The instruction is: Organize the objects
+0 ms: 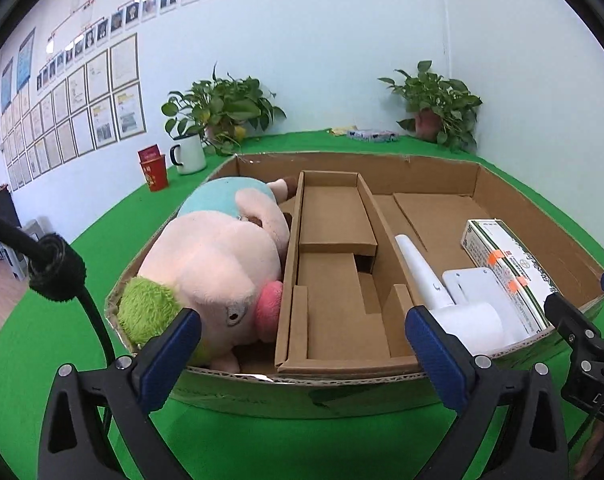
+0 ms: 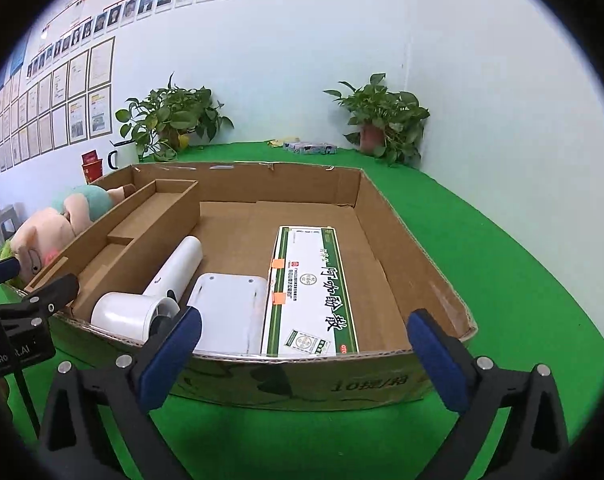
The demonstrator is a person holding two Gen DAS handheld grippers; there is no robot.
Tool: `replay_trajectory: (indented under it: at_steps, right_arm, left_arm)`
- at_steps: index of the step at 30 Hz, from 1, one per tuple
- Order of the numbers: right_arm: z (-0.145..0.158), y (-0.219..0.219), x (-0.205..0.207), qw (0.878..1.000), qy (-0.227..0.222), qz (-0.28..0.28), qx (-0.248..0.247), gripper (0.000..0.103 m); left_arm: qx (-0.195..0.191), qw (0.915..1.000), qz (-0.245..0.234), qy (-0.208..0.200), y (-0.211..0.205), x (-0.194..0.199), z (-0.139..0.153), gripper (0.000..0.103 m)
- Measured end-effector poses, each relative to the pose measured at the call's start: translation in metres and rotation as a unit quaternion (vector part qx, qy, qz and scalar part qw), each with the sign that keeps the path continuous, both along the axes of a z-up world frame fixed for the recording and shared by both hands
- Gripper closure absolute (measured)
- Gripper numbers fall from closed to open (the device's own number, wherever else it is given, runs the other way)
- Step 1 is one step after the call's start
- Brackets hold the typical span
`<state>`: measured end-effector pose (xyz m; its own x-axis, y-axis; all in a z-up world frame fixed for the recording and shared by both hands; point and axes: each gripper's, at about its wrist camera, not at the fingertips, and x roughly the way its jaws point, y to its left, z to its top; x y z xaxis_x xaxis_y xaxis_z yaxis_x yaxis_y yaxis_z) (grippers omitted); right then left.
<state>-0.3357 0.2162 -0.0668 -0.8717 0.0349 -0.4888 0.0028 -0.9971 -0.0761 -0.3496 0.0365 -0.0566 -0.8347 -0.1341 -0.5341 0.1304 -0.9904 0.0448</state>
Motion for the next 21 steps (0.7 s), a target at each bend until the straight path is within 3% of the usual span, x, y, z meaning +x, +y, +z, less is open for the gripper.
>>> replay_trajectory:
  at_steps: [21]
  right_arm:
    - [0.0,0.001,0.001,1.0,-0.001,-0.001,-0.001,0.001]
  left_arm:
    - [-0.005,1.0,-0.002,-0.002,-0.001,-0.006,0.003,0.0]
